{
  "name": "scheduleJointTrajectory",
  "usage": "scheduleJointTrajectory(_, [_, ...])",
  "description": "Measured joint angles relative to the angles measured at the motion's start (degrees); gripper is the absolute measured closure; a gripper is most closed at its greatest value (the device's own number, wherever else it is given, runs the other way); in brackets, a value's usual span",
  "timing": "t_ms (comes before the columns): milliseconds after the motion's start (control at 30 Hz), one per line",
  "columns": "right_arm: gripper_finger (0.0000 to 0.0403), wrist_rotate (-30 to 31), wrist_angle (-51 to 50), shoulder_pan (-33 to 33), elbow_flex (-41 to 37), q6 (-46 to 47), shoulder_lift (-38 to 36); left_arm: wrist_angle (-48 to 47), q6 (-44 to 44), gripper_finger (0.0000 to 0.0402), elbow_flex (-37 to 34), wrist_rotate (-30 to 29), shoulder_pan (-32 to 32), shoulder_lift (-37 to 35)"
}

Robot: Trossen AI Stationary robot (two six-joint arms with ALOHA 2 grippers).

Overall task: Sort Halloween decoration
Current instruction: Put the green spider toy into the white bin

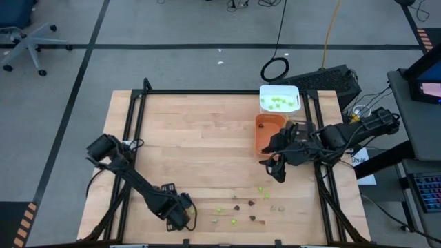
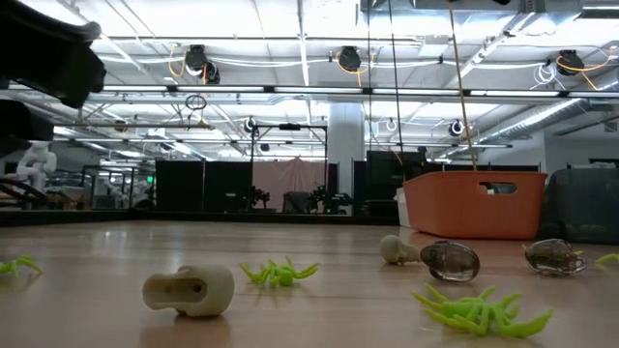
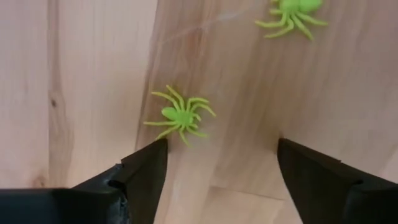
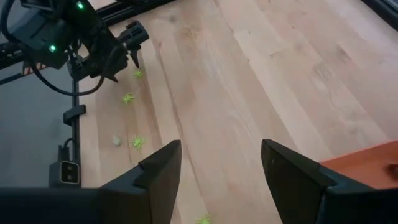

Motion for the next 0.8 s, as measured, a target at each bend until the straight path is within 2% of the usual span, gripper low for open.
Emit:
scheduleJointTrajectory(300, [0.0197, -0.2, -1.3, 0.0, 0.0, -0.6, 0.0, 0.7, -2.0, 0.015, 0.0, -1.5, 1.0, 0.0])
scheduleJointTrajectory(700, [0.0197, -0.5, -2.1, 0.3, 0.0, -0.8, 0.0, 3.6, -8.0, 0.0158, 0.0, -2.9, 4.4, 0.0])
scheduleJointTrajectory(800, [0.0197, -0.5, -2.3, 0.6, 0.0, -1.0, 0.0, 4.5, -7.8, 0.0181, 0.0, -4.4, 5.3, 0.0])
